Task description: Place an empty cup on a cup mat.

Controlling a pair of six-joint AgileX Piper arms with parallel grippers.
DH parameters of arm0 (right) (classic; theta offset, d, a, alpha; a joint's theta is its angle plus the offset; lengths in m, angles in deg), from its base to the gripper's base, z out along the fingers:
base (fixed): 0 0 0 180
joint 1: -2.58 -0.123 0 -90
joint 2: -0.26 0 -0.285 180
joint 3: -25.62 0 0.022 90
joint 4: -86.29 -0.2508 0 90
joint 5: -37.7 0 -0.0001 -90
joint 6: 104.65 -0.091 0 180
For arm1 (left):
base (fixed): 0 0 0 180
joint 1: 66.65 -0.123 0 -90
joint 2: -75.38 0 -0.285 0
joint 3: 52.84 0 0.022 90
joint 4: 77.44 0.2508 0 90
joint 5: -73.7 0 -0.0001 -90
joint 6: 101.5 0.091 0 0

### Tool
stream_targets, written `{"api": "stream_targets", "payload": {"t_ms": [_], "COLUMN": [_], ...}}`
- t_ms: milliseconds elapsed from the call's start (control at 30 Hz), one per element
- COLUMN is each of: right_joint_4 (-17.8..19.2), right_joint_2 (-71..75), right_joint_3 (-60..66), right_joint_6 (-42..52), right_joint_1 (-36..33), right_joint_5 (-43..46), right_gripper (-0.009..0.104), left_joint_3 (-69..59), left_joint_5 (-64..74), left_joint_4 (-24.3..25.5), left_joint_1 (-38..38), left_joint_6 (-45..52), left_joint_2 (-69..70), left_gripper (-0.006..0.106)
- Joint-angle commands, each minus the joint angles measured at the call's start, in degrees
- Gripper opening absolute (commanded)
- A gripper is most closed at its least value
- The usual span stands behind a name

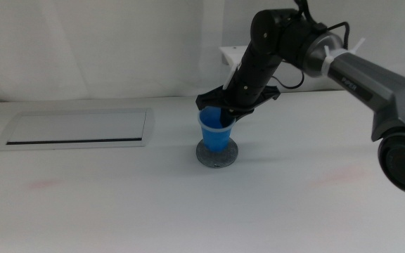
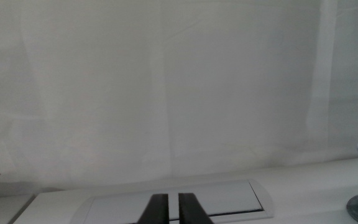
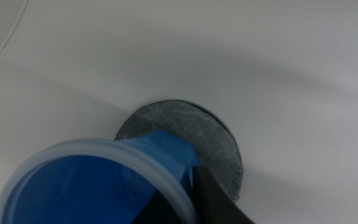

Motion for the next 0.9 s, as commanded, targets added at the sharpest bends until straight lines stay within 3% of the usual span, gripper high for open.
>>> {"api": "stream_targets", "payload": {"t_ms": [0, 300, 333, 500, 567, 633, 867], "right_joint_4": [0.57, 1.36, 1.36, 1.36, 1.36, 1.36, 3.46], "right_joint_2": [-0.85, -2.85, -2.85, -2.85, -2.85, -2.74, -2.07], "right_joint_3": [-0.35, -0.35, -0.35, -0.35, -0.35, -0.35, -2.38], "right_joint_6": [0.19, 0.19, 0.08, 0.3, 0.3, 0.55, 0.64], "right_joint_1": [-0.46, -0.71, -0.71, -0.71, -0.71, -0.71, -0.71], "right_joint_5": [-1.25, -1.74, -1.83, -1.83, -1.83, -1.47, -1.02], "right_gripper": [-0.002, -0.002, 0.015, 0.06, 0.073, 0.078, 0.078], "left_joint_3": [-2.25, -2.25, -2.25, -2.25, -2.25, -2.25, -2.25], "left_joint_5": [-0.53, -0.53, -0.53, -0.53, -0.53, -0.53, -0.53], "left_joint_4": [-0.4, -0.4, -0.4, -0.4, -0.4, -0.4, -0.4], "left_joint_1": [-0.1, -0.1, -0.1, -0.1, -0.1, -0.1, -0.1], "left_joint_6": [-0.26, -0.26, -0.26, -0.26, -0.26, -0.26, -0.26], "left_joint_2": [0.66, 0.66, 0.66, 0.66, 0.66, 0.66, 0.66], "left_gripper": [-0.003, -0.003, -0.003, -0.003, -0.003, -0.003, -0.003]}}
